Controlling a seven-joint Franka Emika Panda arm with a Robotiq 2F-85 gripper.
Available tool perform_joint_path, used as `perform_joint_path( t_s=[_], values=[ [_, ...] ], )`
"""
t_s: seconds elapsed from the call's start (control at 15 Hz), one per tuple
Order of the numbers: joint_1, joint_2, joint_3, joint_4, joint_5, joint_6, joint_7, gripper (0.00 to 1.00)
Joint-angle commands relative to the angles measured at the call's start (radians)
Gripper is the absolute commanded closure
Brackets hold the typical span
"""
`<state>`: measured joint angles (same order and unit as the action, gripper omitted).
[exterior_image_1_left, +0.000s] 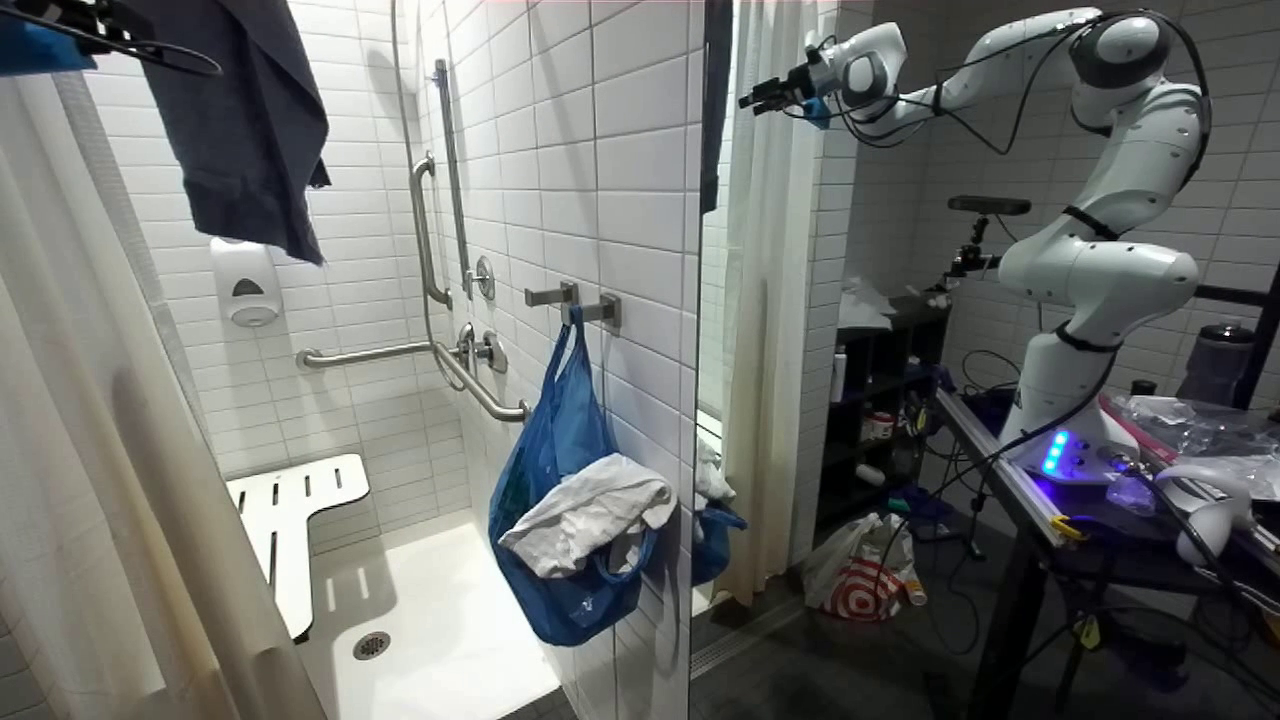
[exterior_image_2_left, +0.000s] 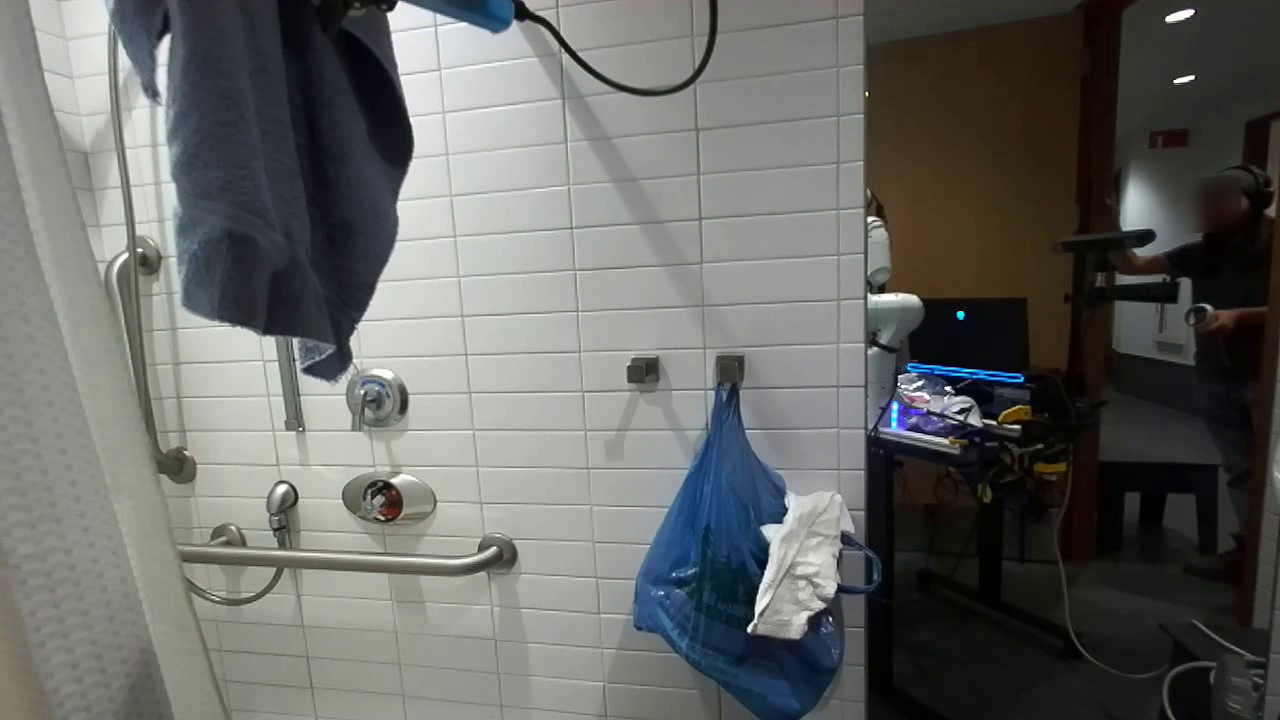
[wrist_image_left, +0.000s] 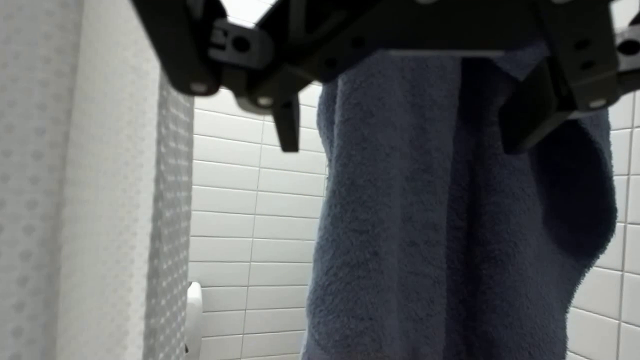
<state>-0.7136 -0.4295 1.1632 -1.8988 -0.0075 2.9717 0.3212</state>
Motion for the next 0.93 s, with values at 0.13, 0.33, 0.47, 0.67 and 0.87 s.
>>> perform_joint_path(
  t_s=[0.13,0.33,0.47,0.67,0.87],
  values=[
    [-0.031,-0.006,0.014,0.012,-0.006,0.001,0.011,0.00],
    [-0.072,-0.003,0.032,0.031,-0.010,0.003,0.017,0.00],
    [-0.119,0.005,0.057,0.052,-0.015,0.001,0.020,0.00],
    [-0.212,0.040,0.131,0.101,-0.024,-0.002,0.006,0.00],
    [-0.334,0.068,0.241,0.148,-0.035,-0.010,-0.019,0.00]
  ],
)
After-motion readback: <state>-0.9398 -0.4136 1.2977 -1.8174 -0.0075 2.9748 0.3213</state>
